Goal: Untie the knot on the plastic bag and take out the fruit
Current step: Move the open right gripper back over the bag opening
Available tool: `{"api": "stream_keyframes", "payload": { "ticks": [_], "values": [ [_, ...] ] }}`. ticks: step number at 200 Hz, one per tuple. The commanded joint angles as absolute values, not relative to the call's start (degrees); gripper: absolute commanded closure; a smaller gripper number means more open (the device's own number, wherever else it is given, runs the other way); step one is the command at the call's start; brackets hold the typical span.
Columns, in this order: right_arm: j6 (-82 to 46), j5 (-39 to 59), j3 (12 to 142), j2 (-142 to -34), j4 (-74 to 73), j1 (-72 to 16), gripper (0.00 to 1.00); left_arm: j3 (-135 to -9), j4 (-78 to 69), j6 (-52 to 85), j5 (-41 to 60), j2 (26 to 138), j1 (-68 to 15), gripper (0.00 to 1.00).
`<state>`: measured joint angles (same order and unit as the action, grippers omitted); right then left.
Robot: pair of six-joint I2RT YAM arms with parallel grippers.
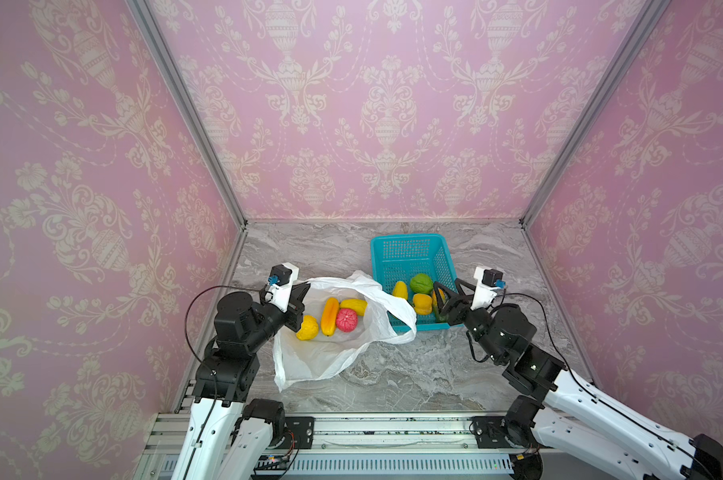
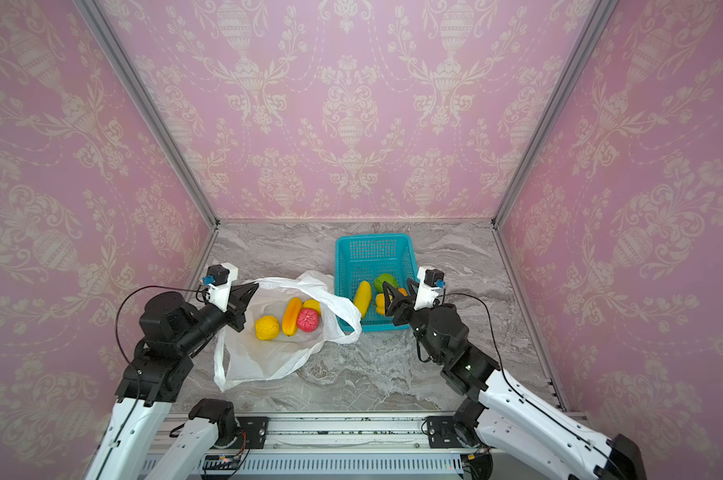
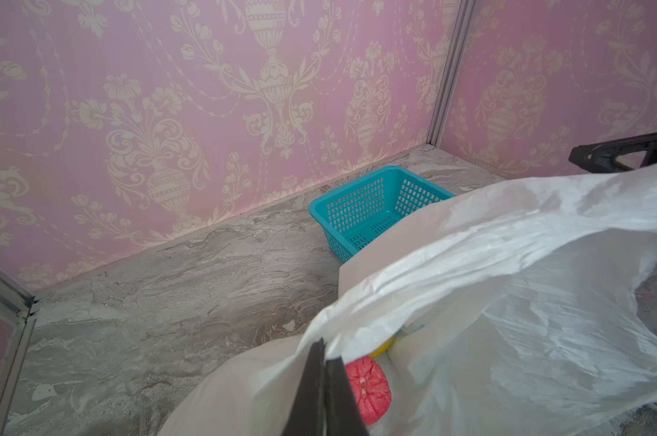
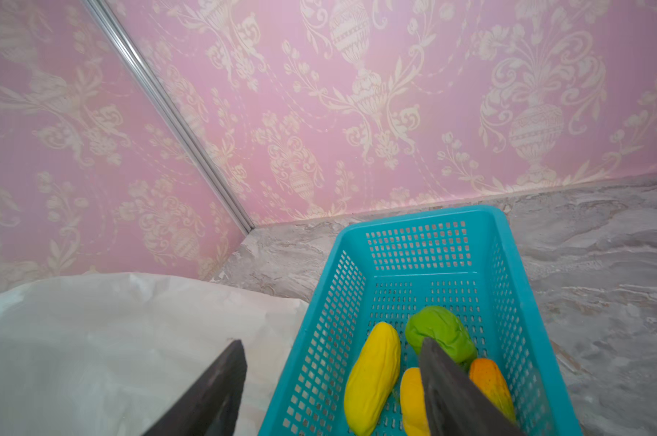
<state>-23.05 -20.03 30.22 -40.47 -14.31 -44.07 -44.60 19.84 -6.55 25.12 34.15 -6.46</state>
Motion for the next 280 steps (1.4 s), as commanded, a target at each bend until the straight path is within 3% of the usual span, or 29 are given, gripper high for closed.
{"api": "stream_keyframes", "payload": {
  "ticks": [1, 39, 66, 95, 118, 139, 154, 163, 216, 261, 280],
  "values": [
    [-17.49, -19.80, 29.53, -38.16, -14.83, -48.05, 0.30, -44.21, 20.88, -7.38, 25.30, 33.86, -5.81, 1.00],
    [-8.83, -20.46, 34.46, -41.72, -15.86, -62.02, 0.35, -44.87, 21.95, -7.82, 25.09, 34.07, -5.83, 1.00],
    [-1.54, -25.35, 36.32, -45.09, -19.48, -73.83, 0.32, -45.95, 22.87, -7.65, 27.23, 35.46, -5.88, 1.00],
    [0.78, -23.00, 39.04, -52.72, -23.85, -80.79, 0.28, -46.31, 23.08, -7.34, 27.34, 36.13, -5.87, 1.00],
    [2.01, -21.37, 44.48, -62.00, -22.59, -83.30, 0.27, -46.49, 23.20, -6.94, 27.05, 36.34, -5.88, 1.00],
    [3.43, -23.75, 47.19, -65.12, -20.70, -84.95, 0.26, -46.32, 23.20, -6.96, 26.98, 36.18, -5.89, 0.92],
    [4.97, -25.14, 46.02, -63.03, -21.34, -86.03, 0.26, -46.32, 23.21, -7.12, 26.24, 35.99, -5.87, 0.93],
    [5.78, -25.14, 45.16, -61.65, -21.77, -86.28, 0.27, -46.32, 23.01, -6.96, 25.06, 35.76, -5.87, 1.00],
    [7.33, -26.87, 48.54, -61.49, -15.73, -87.83, 0.29, -45.26, 21.90, -6.72, 20.74, 34.38, -5.85, 1.00],
    [6.72, -27.09, 41.98, -48.83, -17.52, -87.99, 0.29, -45.16, 18.95, 0.31, 15.44, 34.37, -5.86, 1.00],
    [4.95, -25.27, 42.19, -48.60, -17.08, -87.98, 0.30, -46.08, 19.20, 3.44, 9.57, 34.72, -5.89, 1.00]
  ]
}}
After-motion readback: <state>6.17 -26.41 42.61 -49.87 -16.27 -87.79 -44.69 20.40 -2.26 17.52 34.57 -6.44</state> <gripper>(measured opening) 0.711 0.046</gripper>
